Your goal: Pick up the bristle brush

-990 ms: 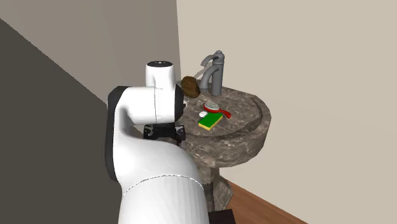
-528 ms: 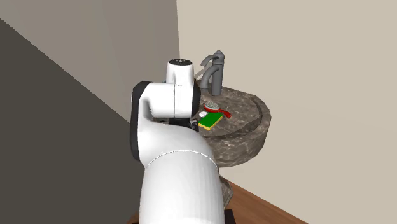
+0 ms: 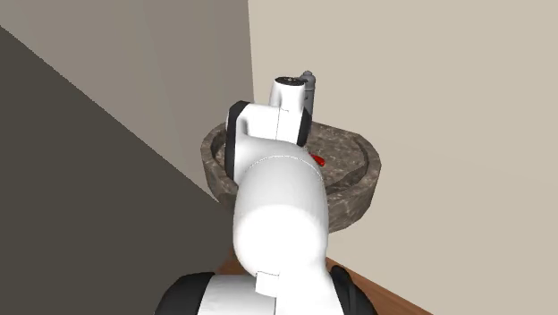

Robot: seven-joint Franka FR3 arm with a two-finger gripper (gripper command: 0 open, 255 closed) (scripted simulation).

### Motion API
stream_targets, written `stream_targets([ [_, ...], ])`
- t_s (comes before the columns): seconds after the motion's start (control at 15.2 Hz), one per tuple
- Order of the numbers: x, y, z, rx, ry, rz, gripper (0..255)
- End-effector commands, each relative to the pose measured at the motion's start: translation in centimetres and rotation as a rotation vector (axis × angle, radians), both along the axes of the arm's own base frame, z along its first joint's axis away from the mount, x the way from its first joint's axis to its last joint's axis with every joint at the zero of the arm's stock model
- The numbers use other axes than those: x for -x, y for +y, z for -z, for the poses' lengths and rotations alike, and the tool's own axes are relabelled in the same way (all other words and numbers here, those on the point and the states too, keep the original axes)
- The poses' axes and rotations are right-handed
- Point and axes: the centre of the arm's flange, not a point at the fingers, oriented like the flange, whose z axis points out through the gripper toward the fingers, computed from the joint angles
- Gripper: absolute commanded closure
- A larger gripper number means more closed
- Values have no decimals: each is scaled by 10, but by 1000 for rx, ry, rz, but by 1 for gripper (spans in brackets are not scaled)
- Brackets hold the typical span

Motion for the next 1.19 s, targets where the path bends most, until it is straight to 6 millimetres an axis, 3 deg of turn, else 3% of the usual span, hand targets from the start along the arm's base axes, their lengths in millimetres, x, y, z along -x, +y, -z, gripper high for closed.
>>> stream_targets([
  [0.0,-16,-18,1,3,-15,-43,0],
  [0.92,-158,-128,1,10,-117,-318,0],
  [1.12,-166,-133,11,11,-122,-332,0],
])
